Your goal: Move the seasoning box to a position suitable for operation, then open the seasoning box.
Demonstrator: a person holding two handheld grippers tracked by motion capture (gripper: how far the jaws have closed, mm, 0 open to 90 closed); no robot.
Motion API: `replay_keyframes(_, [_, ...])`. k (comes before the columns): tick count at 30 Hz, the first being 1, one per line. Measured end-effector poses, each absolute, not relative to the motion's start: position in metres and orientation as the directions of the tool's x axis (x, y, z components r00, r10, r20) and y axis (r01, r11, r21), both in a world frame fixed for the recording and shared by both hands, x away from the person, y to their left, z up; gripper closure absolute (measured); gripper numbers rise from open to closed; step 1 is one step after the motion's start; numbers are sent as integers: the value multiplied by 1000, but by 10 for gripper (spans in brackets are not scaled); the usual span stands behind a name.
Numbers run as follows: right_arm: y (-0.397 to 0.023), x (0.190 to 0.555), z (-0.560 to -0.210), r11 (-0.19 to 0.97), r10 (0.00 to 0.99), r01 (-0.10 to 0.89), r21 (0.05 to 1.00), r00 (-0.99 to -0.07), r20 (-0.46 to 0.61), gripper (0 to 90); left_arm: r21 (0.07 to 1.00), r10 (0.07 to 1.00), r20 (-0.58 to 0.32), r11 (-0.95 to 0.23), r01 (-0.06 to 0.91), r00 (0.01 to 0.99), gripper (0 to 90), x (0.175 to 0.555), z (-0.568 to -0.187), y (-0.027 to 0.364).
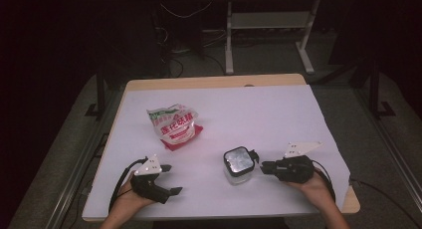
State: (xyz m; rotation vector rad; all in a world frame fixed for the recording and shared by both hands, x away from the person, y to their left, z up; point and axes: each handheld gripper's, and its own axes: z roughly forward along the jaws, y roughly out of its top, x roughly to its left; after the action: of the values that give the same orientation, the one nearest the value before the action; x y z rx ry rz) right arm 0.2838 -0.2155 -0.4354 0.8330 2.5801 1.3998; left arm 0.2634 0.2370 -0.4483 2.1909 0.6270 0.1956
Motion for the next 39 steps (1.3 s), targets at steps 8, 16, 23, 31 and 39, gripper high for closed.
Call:
replay_keyframes(8, [-236, 281, -441, 390, 600, 439, 809, -788, 138, 376, 766, 501, -92, -517, 383, 860, 124, 264, -443, 233])
replay_keyframes(16, [-246, 286, -447, 373, 652, 455, 809, -749, 120, 236, 785, 484, -108, -494, 373, 868, 123, 266, -437, 222])
replay_keyframes(23, [-250, 288, -450, 366, 669, 457, 811, -735, 113, 206, 784, 467, -108, -503, 364, 878, 119, 274, -433, 208])
replay_keyframes(31, [-251, 290, -450, 355, 679, 438, 826, -728, 94, 187, 801, 436, -87, -504, 323, 896, 119, 283, -422, 186])
replay_keyframes(39, [-253, 293, -451, 338, 681, 433, 836, -726, 101, 186, 818, 399, -75, -499, 285, 914, 118, 290, -414, 166])
